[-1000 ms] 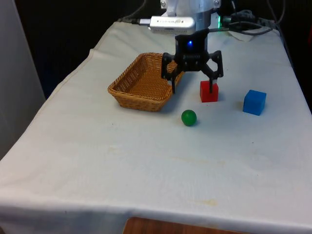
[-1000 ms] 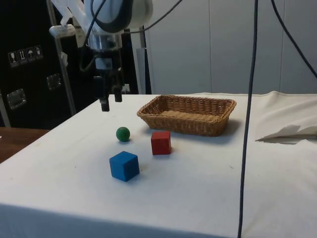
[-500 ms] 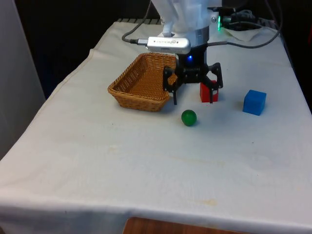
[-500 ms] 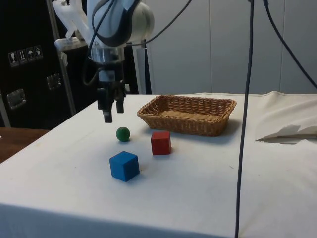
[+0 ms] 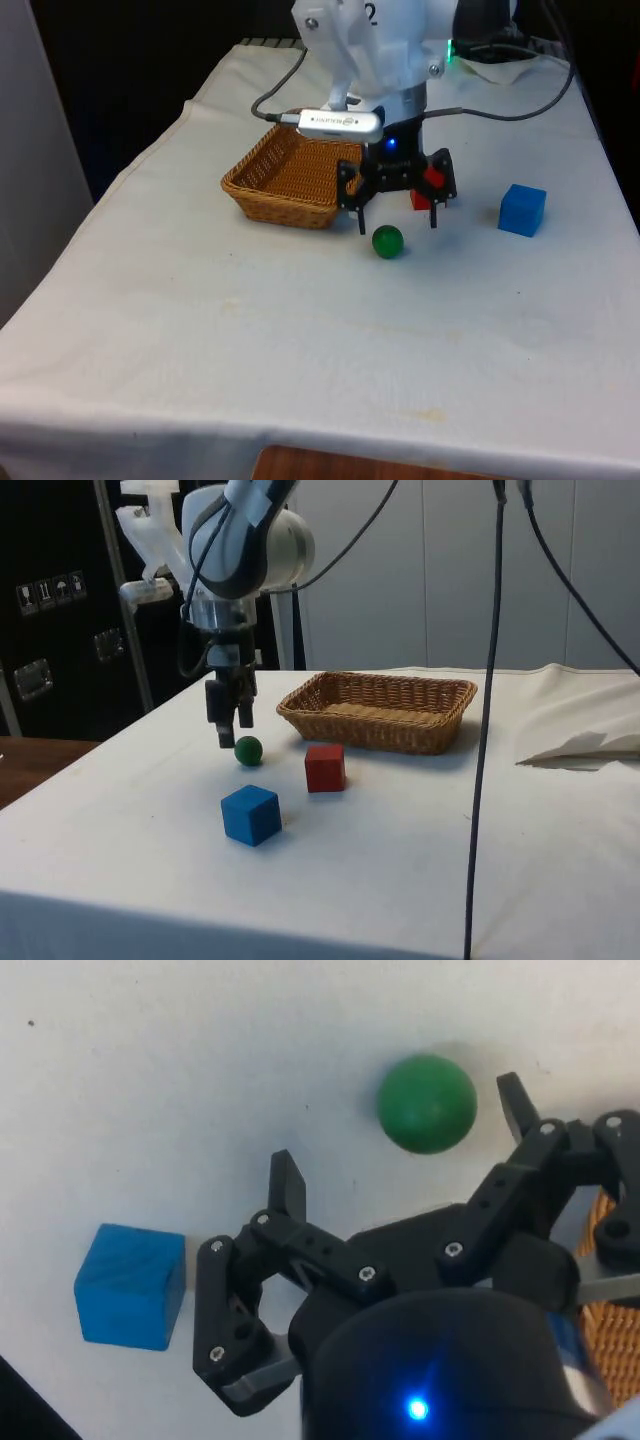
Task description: Place all non-red objects into the basket.
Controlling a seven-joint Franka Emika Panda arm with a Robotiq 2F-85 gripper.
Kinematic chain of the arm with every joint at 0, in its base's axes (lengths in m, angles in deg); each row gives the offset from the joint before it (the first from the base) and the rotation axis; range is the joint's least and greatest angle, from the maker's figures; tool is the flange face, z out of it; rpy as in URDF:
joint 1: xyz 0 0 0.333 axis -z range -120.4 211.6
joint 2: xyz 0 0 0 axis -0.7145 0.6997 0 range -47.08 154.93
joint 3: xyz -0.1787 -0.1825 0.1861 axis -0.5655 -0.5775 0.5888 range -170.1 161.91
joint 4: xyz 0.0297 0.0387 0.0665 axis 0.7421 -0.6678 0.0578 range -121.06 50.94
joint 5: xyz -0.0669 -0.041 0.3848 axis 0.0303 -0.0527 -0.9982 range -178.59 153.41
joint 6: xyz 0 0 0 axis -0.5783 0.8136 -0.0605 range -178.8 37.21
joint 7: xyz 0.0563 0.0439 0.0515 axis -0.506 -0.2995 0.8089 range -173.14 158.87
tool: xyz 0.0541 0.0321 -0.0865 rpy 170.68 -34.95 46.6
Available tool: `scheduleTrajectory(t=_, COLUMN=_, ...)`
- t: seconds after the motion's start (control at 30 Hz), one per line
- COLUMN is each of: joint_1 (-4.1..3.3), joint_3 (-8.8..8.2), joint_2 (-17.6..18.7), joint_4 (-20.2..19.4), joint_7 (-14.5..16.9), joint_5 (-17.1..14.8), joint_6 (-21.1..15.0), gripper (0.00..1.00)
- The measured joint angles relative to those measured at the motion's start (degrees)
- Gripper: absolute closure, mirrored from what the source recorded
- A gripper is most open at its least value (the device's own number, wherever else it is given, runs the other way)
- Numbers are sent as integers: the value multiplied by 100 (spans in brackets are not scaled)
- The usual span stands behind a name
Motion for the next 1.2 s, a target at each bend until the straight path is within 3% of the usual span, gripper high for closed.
scheduleTrajectory(t=0.5, joint_1=11, joint_3=0, joint_2=252, joint_4=74, joint_7=561, joint_5=-286, joint_6=-40, gripper=0)
scheduleTrajectory(t=1.2, joint_1=11, joint_3=-57, joint_2=344, joint_4=17, joint_7=625, joint_5=-286, joint_6=-292, gripper=0)
